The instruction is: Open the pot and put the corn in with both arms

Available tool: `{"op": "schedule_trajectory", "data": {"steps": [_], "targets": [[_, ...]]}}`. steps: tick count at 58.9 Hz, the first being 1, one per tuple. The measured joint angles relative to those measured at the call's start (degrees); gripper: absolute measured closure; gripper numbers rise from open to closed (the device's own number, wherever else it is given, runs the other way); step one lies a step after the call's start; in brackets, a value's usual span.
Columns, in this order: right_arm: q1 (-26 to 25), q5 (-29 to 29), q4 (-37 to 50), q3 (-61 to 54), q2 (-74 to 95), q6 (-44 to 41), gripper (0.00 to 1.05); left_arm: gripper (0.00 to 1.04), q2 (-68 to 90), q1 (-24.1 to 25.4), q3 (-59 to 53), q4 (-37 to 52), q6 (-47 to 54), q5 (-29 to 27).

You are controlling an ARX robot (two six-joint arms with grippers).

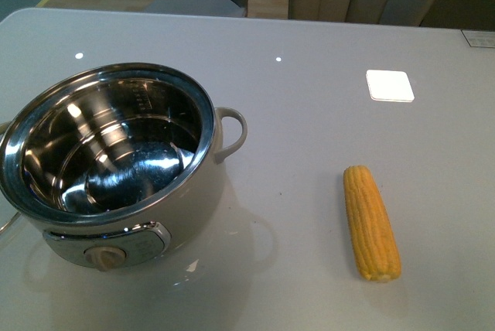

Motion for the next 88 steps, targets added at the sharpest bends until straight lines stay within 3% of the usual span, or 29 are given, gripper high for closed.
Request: {"op": "schedule_trajectory", "data": {"steps": [6,13,23,34,49,88], "targets": [[2.93,3.41,-18.34,7.56,14.91,10.51,0.09,0.23,-0.04,0.00,0.00,-0.02,0.02,0.04],[8.70,7.98,-14.73,7.80,25.27,15.30,0.09,0.05,-0.04,0.00,0.00,-0.04,0.15,0.00],[14.99,10.34,-1.79,10.21,44.41,17.79,0.09,0.07,-0.04,0.00,0.00,-0.04,0.15,0.00],[19.74,12.22,6.82,17.16,68.00,15.67,0.09,0.07,-0.04,0.00,0.00,-0.04,0.15,0.00],[21.79,13.84,21.31,25.49,97.44,9.46,0.09,0.07,-0.04,0.00,0.00,-0.04,0.17,0.00],[22.03,12.22,29.46,38.16,123.69,8.28,0.09,0.07,-0.04,0.00,0.00,-0.04,0.15,0.00]]}}
